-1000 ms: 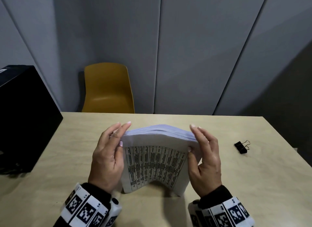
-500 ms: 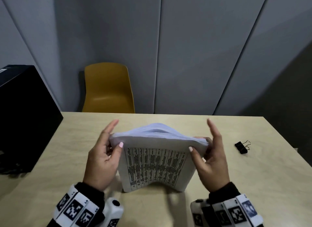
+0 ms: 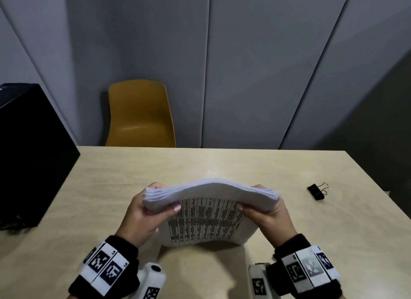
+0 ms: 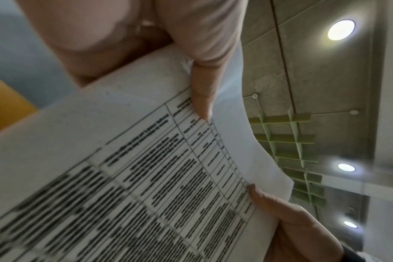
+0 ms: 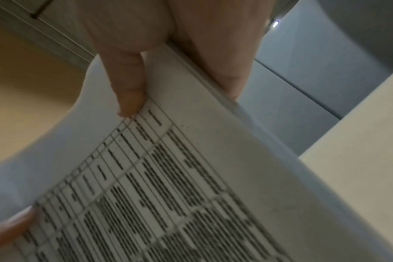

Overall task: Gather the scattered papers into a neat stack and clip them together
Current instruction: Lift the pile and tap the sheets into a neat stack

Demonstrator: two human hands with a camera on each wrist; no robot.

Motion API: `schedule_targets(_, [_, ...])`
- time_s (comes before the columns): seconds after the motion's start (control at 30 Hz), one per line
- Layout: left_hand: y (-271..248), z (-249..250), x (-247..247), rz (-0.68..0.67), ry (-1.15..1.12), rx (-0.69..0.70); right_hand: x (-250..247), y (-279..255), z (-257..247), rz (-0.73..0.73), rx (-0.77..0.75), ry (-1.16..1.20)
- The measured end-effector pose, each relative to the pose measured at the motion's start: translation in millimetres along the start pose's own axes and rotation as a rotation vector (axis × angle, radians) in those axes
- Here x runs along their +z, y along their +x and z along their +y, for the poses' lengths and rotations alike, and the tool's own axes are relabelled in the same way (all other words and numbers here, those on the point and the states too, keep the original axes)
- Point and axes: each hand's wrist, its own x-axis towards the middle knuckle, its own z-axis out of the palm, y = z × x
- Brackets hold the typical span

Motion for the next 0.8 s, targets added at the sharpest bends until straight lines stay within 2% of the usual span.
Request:
schedule_targets(0.07, [-2.5,-11.2,1.7,0.030,-0.043,-0.085,1.5,-2.8,4.5,0.012,0.050,0.011])
schedule_targets(0.23, [0.3,-14.9,6.6,0.086,-0.041,-0.148,2.4,0.3,3.9,0.072,0.006,0.013])
schedule_targets(0.4, [-6.4,-26.3,6.0,0.053,-0.018,-0.245,0.5,-8.6,22.2,0.038,0.086,-0.015])
schedule_targets(0.6, [-2.3,-22.9,13.0,0.100,-0.032,-0.204,-2.4,-10.1,27.4,0.078,0.072,-0.049])
schedule_targets(0.8, [-11.9,-36.6,14.9,0.063,-0.001,-0.277,-4.2,-19.7,48.4,0.082,0.229,-0.141])
